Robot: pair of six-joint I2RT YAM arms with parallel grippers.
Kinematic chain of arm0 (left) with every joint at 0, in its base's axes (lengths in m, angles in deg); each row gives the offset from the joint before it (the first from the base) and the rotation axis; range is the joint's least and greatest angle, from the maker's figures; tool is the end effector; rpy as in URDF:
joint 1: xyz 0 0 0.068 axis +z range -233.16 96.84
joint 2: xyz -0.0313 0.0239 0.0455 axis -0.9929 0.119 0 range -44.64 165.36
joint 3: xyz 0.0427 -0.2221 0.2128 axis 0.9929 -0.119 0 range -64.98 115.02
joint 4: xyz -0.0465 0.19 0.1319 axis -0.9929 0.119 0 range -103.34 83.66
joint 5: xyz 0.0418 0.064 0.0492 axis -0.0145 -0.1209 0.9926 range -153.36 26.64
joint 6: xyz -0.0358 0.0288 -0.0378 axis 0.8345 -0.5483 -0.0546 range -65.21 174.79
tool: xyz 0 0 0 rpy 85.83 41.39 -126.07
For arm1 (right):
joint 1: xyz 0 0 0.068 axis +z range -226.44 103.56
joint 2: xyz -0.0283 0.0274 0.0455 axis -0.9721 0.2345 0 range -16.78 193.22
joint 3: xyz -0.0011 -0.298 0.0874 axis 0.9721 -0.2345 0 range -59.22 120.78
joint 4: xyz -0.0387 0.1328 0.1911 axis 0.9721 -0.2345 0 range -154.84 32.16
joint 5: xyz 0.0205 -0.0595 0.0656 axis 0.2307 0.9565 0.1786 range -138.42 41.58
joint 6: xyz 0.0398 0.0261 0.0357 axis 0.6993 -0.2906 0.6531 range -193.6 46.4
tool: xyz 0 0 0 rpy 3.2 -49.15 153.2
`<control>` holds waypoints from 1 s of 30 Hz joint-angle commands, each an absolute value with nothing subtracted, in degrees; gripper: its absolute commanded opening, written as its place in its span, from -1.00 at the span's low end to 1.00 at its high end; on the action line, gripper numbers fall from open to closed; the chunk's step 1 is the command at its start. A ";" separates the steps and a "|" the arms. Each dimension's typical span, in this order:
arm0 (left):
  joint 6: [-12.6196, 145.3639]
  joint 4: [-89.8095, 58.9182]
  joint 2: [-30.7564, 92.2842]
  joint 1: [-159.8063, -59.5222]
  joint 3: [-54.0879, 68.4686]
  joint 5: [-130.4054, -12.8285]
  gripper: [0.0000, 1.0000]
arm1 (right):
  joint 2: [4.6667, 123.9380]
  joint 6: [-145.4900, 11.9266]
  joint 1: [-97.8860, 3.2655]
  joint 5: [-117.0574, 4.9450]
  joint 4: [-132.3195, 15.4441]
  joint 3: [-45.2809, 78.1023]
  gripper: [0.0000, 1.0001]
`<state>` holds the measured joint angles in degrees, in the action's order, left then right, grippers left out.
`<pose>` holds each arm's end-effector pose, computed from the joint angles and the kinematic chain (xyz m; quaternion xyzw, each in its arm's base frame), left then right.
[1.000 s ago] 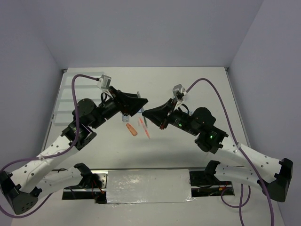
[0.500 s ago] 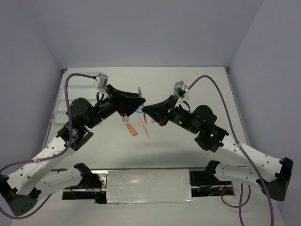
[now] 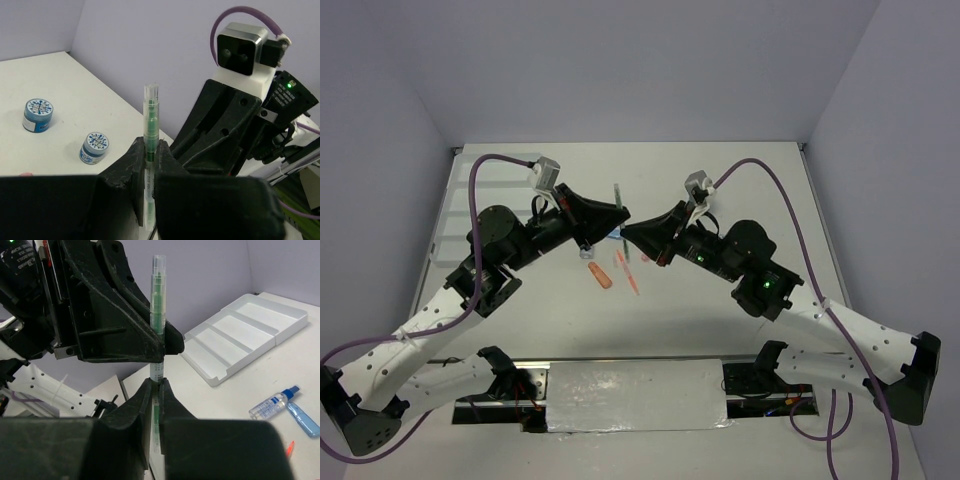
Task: Sort the stationery into containers
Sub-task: Close the pen cap on the pen.
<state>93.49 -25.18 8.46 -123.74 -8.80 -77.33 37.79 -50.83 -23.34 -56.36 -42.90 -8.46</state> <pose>0.1182 -0.1151 0.4573 0.1064 0.6031 -0.5591 0.5588 0.1035 0.1479 0.4283 -0.2175 0.5975 0.5084 0.5807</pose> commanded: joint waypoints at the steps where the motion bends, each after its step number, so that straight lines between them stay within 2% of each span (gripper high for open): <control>1: 90.83 -27.40 8.36 -123.77 -6.88 -81.36 -1.00 | 38.76 -53.46 -22.91 -64.57 -41.57 -5.96 -0.72; 2: 90.57 -28.01 8.27 -123.77 -6.97 -82.33 -1.00 | 39.12 -53.73 -22.91 -65.20 -42.19 -5.53 -0.49; 5: 89.86 -30.04 7.65 -123.77 -7.50 -85.85 -1.00 | 40.00 -54.70 -23.00 -67.57 -43.43 -5.26 -0.40; 10: 89.68 -30.57 7.21 -123.77 -7.41 -87.61 -1.00 | 39.74 -55.23 -23.00 -68.63 -43.08 -5.61 -0.62; 12: 89.60 -30.65 7.48 -123.77 -7.32 -88.49 -1.00 | 39.74 -55.40 -23.00 -68.63 -42.90 -5.35 -0.82; 13: 89.60 -30.66 7.91 -123.77 -7.15 -88.75 -1.00 | 39.65 -55.32 -23.09 -68.46 -42.90 -5.26 -1.00; 14: 89.51 -30.57 8.09 -123.77 -6.97 -88.93 -0.92 | 39.56 -54.97 -23.00 -67.58 -42.81 -5.26 -1.00; 17: 88.81 -28.82 8.27 -123.77 -6.18 -88.06 0.10 | 39.73 -54.61 -23.00 -66.00 -43.86 -5.00 -1.00; 18: 88.37 -27.77 8.27 -123.77 -5.66 -86.57 0.64 | 39.82 -54.70 -23.00 -64.34 -44.56 -4.82 -1.00; 20: 86.44 -24.25 8.44 -123.77 -3.55 -85.60 0.90 | 40.00 -54.79 -23.09 -62.92 -46.32 -4.47 -1.00; 23: 83.89 -20.47 8.79 -123.77 -0.04 -83.75 0.99 | 40.17 -54.79 -23.00 -62.30 -47.21 -4.64 -1.00; 26: 82.13 -18.10 9.41 -123.77 3.13 -82.17 0.98 | 40.09 -54.87 -23.00 -62.30 -47.38 -4.64 -1.00; 28: 81.16 -16.60 9.94 -123.77 5.32 -79.37 0.93 | 40.09 -54.88 -23.00 -62.56 -47.82 -4.47 -1.00; 30: 80.63 -15.72 10.72 -123.77 6.56 -78.39 0.78 | 40.17 -55.05 -23.00 -63.00 -48.17 -4.20 -1.00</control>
<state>83.52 -16.65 9.81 -123.68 3.31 -81.60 40.04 -53.96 -23.42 -62.94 -48.06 -7.43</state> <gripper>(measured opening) 0.913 0.191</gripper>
